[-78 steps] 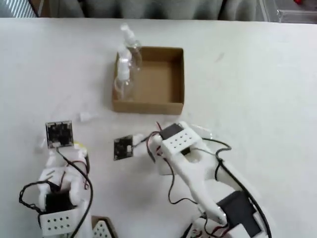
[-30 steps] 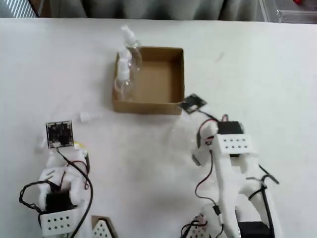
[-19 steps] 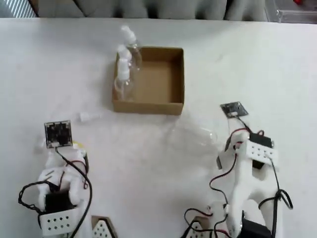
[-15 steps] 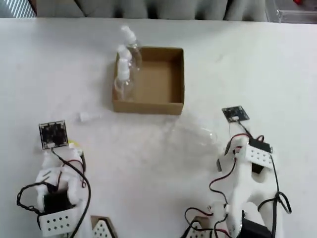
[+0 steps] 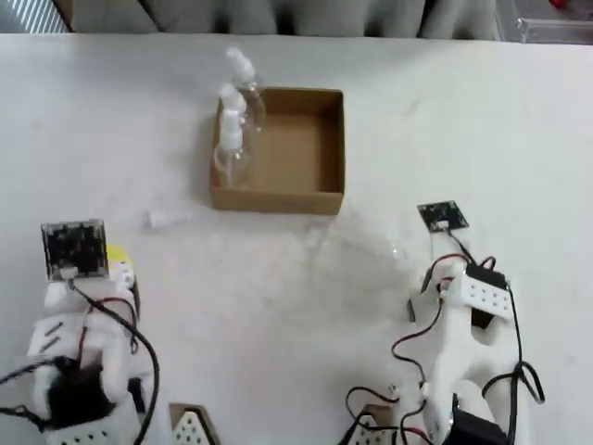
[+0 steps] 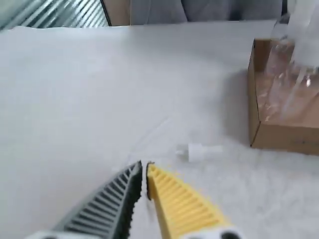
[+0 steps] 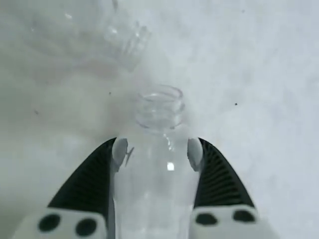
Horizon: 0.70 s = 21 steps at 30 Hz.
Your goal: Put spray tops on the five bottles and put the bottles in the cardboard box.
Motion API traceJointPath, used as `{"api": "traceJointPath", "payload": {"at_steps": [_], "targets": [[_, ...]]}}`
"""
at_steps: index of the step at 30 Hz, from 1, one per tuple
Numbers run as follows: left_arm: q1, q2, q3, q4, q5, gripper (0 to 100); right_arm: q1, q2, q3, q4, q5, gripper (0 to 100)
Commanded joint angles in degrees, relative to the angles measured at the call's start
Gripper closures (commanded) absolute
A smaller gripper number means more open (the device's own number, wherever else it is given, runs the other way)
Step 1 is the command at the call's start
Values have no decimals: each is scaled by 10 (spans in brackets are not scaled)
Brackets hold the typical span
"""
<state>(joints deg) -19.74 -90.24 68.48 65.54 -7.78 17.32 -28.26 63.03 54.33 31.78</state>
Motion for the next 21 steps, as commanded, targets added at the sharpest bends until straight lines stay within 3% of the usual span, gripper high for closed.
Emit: {"api": "traceJointPath", "payload": {"at_steps": [1,8,16,21], "targets": [[-8,158,-138,25,-37,973,7,-18,-3,-10,-1,982],[-6,477,-353,83,-161,972,7,-15,-3,-11,-1,982],[-3,733,-511,95,-413,972,7,-13,0,-23,-1,982],[30,845,-562,76,-466,972,6,-13,0,-23,-1,982]]}}
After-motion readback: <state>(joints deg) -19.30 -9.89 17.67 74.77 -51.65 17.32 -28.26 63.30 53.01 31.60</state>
